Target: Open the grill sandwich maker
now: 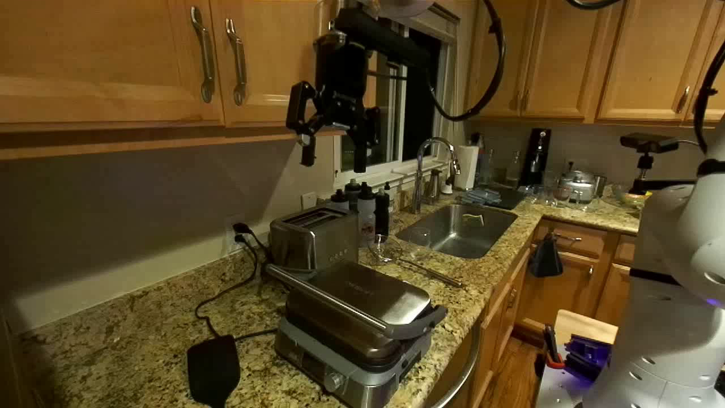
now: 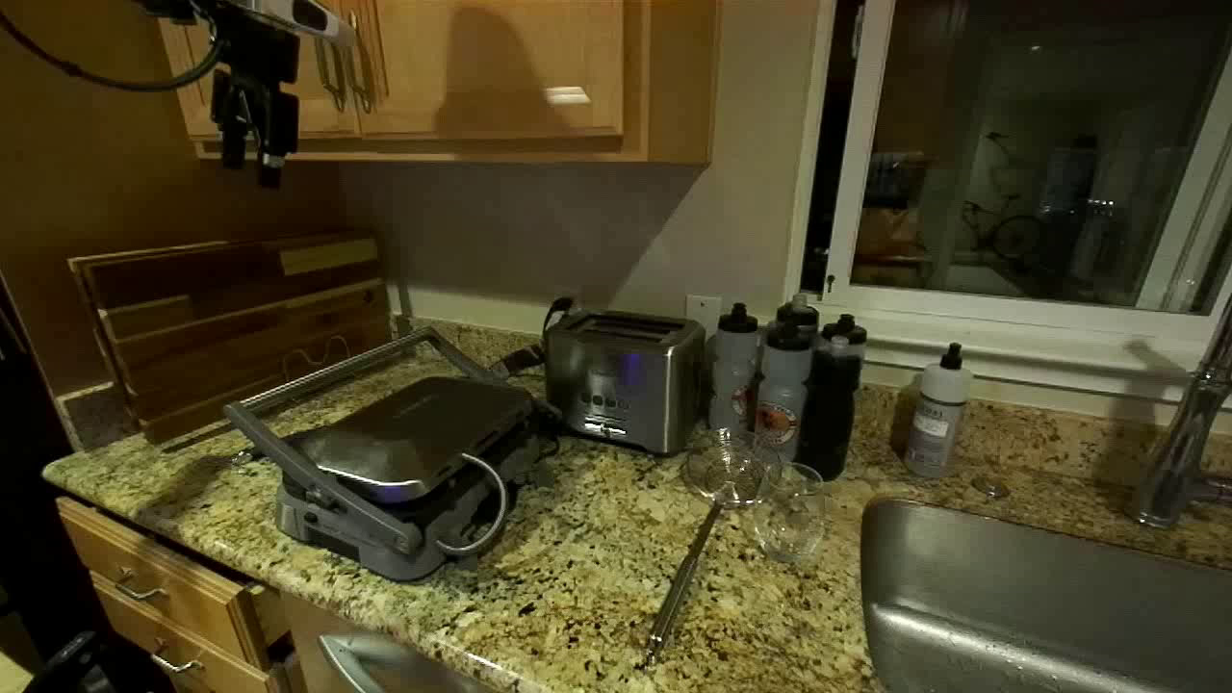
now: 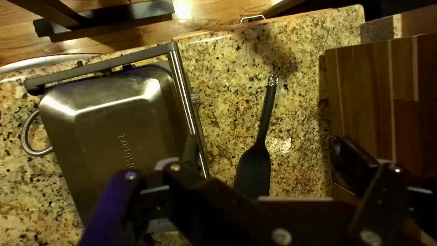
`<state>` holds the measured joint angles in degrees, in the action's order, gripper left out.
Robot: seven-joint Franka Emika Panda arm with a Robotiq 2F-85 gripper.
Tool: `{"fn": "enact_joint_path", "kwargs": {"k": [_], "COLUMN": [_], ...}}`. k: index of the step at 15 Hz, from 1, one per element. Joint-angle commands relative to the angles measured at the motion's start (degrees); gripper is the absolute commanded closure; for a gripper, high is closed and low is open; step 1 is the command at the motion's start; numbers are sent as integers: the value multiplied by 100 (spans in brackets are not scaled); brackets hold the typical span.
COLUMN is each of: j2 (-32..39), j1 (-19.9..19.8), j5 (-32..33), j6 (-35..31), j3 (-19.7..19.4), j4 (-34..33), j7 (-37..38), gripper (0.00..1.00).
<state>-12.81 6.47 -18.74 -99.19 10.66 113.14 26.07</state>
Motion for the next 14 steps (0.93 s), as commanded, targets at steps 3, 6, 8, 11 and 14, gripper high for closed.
{"fn": "enact_joint_path", "kwargs": {"k": [3, 6, 8, 11, 14], "j2": [4, 4, 41, 249, 523], "j1": [13, 13, 10, -29, 15], "j5": [5, 5, 71, 510, 1232], "j6": [8, 8, 16, -64, -286], "j3": [-12, -12, 4, 71, 149], "j4": [-12, -12, -25, -33, 63], "j7": [4, 2, 22, 198, 273], "gripper": [0, 0, 0, 0, 0]}}
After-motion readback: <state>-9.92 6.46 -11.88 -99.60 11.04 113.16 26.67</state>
